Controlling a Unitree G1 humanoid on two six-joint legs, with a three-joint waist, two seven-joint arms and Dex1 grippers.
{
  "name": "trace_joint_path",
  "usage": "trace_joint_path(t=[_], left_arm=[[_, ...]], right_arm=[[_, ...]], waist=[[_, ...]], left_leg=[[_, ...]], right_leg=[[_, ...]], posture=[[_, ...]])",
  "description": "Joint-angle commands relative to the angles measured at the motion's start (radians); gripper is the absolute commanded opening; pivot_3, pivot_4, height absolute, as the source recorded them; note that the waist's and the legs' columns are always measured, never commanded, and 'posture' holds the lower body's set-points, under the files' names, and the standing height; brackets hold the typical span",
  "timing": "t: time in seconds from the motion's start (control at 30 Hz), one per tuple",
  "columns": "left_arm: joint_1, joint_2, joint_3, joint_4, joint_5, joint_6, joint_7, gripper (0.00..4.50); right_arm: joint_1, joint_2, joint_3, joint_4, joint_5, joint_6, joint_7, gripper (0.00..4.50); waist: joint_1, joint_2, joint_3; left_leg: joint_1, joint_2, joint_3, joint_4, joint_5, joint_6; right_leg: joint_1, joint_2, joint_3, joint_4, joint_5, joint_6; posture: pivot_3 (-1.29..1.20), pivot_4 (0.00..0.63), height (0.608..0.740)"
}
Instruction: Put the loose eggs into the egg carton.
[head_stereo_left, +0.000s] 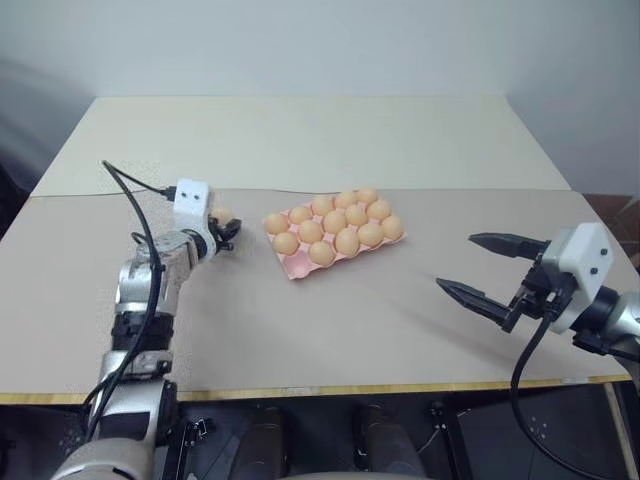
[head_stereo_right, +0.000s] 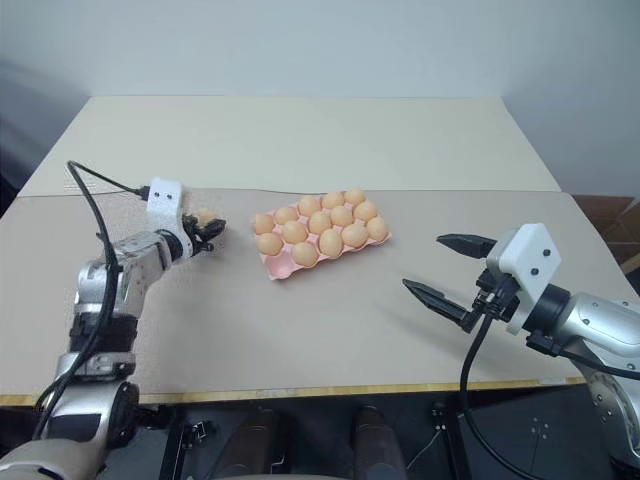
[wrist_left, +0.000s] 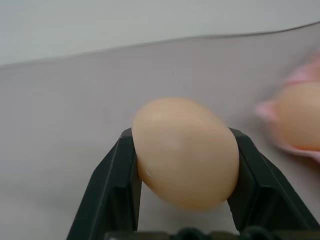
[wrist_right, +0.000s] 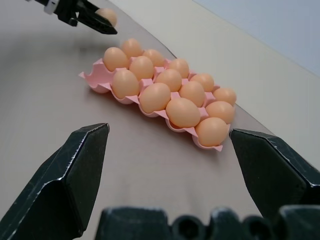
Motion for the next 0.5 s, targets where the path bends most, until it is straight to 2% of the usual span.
trace_joint_path(t=[0.03, 0.17, 0.5], left_arm=[[0.033, 0.044, -0.051, -0.159, -0.060, -0.028, -0.154, 1.93], [0.055, 0.050, -0.096, -0.193, -0.071, -0.028, -0.207, 1.93], [0.073, 0.023, -0.173, -0.208, -0.072, -0.013, -0.236, 1.93]], right_arm=[[-0.015, -0.010, -0.020, -0.022, 0.015, 0.004, -0.005, 4.50], [-0.016, -0.005, -0.013, -0.026, 0.012, 0.006, -0.010, 4.50], [0.011, 0.005, -0.027, -0.049, 0.016, 0.007, -0.027, 4.50]], waist=[[0.002, 0.000, 0.000], [0.002, 0.000, 0.000], [0.001, 0.000, 0.000]], left_leg=[[0.000, 0.000, 0.000, 0.000, 0.000, 0.000], [0.001, 0.000, 0.000, 0.001, 0.000, 0.000], [0.001, 0.000, 0.000, 0.001, 0.000, 0.000]], right_leg=[[0.000, 0.000, 0.000, 0.000, 0.000, 0.000], [0.001, 0.000, 0.000, 0.000, -0.003, 0.005], [0.001, 0.001, 0.001, 0.000, -0.003, 0.005]], posture=[[0.00, 0.150, 0.740], [0.00, 0.150, 0.740], [0.00, 0.150, 0.740]])
